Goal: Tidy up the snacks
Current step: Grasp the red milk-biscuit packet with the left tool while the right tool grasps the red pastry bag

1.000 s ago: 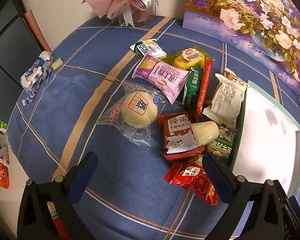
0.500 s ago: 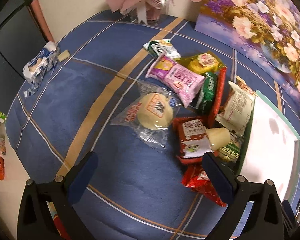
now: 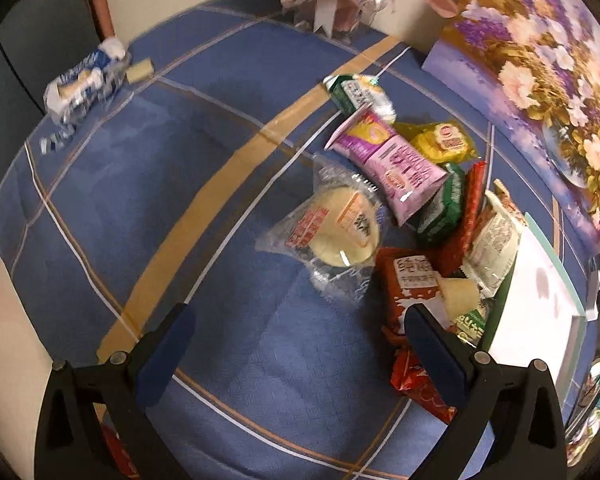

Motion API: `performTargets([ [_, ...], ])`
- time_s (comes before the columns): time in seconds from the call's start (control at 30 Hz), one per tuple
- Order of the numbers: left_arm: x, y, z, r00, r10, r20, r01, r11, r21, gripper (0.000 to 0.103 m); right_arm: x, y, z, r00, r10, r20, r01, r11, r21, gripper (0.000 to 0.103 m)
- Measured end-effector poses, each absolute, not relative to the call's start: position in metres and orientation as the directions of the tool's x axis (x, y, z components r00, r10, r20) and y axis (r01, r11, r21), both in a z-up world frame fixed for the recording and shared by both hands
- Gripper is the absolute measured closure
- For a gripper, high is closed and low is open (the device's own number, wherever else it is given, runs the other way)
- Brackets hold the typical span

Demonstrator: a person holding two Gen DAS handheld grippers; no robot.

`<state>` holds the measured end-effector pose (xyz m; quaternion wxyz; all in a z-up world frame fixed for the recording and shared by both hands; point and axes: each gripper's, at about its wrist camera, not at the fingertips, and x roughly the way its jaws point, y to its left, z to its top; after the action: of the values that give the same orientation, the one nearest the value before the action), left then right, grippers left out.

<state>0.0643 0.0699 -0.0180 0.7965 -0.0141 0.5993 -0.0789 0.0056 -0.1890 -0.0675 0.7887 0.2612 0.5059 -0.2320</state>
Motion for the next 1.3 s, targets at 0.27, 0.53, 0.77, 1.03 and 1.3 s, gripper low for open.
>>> performTargets([
  [0.27,0.070,0.086,-0.035,0.221,-0.068,-0.973,0.023,0.998,-0.064,0.000,0.031,-0.156,-0.075,0.393,-0.028,-0.919,0.518,0.833,0.196,0.001],
  [0.53,0.078,0.109,-0.047,0.198,-0.046,-0.979,-0.076,0.995,-0.062,0.000,0.050,-0.135,-0.086,0.376,0.012,-0.926,0.463,0.864,0.199,0.009],
  [0.77,0.081,0.104,-0.054,0.178,-0.060,-0.982,-0.066,0.995,-0.072,0.000,0.066,-0.122,-0.097,0.342,0.006,-0.940,0.426,0.891,0.160,0.022],
  [1.03,0.083,0.094,-0.063,0.160,-0.079,-0.984,-0.059,0.994,-0.090,0.000,0.067,-0.120,-0.099,0.329,-0.024,-0.944,0.434,0.892,0.129,0.032],
  [1.3,0.084,0.078,-0.062,0.153,-0.125,-0.980,-0.035,0.991,-0.132,0.000,0.058,-0.133,-0.088,0.335,-0.022,-0.942,0.455,0.879,0.142,0.045],
])
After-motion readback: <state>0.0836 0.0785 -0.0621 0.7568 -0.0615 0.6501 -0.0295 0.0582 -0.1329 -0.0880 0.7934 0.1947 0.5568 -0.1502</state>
